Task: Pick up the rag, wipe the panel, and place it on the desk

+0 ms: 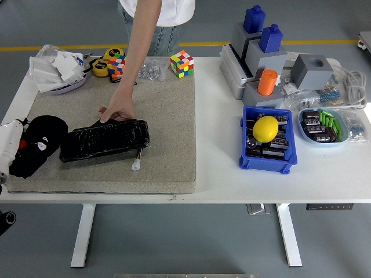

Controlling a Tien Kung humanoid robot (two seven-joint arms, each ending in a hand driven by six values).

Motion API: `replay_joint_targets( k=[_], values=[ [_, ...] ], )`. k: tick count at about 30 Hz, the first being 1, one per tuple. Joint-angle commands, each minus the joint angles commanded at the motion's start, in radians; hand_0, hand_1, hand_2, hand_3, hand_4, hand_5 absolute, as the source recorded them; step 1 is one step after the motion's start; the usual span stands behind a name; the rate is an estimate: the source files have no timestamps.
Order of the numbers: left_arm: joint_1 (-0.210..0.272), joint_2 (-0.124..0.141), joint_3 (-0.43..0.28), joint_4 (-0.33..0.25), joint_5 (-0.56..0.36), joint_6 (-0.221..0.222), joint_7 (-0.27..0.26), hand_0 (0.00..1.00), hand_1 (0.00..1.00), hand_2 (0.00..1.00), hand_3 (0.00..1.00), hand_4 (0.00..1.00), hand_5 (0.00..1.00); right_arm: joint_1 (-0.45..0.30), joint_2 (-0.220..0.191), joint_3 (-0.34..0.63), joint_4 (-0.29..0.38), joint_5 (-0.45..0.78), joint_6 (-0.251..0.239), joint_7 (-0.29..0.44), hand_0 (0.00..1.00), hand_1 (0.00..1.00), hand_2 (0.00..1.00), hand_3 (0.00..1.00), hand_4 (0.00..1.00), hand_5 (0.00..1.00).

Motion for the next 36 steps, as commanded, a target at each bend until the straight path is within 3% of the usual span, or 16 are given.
replay_joint_targets(
  k=[12, 22, 23, 28, 29, 34, 35, 36],
  values=[
    [-0.019, -0.020, -0.024, 0.062, -0.034, 0.000, -0.029, 0.207, 0.120, 0.271, 0.591, 0.552, 0.375, 0.004, 0.006, 0.004, 0.001, -0.002, -0.002, 0.000, 0.740, 0.631, 0.688, 0.595, 0.965, 0.581],
    [-0.059, -0.041, -0.008, 0.205, -0.124, 0.000, -0.086, 0.223, 0.164, 0.289, 0.590, 0.552, 0.378, 0.006, 0.011, 0.003, 0.003, -0.003, -0.003, 0.000, 0.740, 0.631, 0.688, 0.595, 0.964, 0.579],
    [-0.060, -0.042, -0.008, 0.214, -0.132, 0.000, -0.095, 0.255, 0.267, 0.390, 0.590, 0.552, 0.381, 0.006, 0.011, 0.002, 0.004, -0.003, -0.003, 0.000, 0.740, 0.631, 0.689, 0.595, 0.964, 0.580],
    [-0.072, -0.050, 0.007, 0.258, -0.181, 0.000, -0.127, 0.255, 0.267, 0.390, 0.590, 0.552, 0.381, 0.003, 0.013, 0.002, 0.004, -0.004, -0.003, 0.000, 0.740, 0.631, 0.689, 0.595, 0.964, 0.580],
    [-0.071, -0.052, 0.005, 0.259, -0.188, 0.000, -0.135, 0.325, 0.425, 0.487, 0.603, 0.595, 0.393, 0.003, 0.014, 0.002, 0.004, -0.004, -0.002, 0.000, 0.740, 0.631, 0.689, 0.594, 0.964, 0.580],
    [-0.069, -0.061, 0.005, 0.256, -0.215, 0.000, -0.156, 0.325, 0.425, 0.487, 0.603, 0.595, 0.393, 0.002, 0.014, 0.001, 0.005, -0.005, -0.004, 0.000, 0.740, 0.631, 0.689, 0.594, 0.964, 0.580],
    [-0.069, -0.061, 0.006, 0.253, -0.217, 0.000, -0.158, 0.352, 0.510, 0.542, 0.640, 0.763, 0.495, 0.002, 0.014, 0.001, 0.005, -0.006, -0.004, 0.000, 0.740, 0.631, 0.689, 0.595, 0.964, 0.580],
    [-0.068, -0.061, 0.005, 0.253, -0.218, 0.000, -0.159, 0.352, 0.510, 0.542, 0.640, 0.763, 0.495, 0.001, 0.014, 0.001, 0.004, -0.006, -0.004, -0.001, 0.740, 0.631, 0.689, 0.595, 0.964, 0.580]
  ],
)
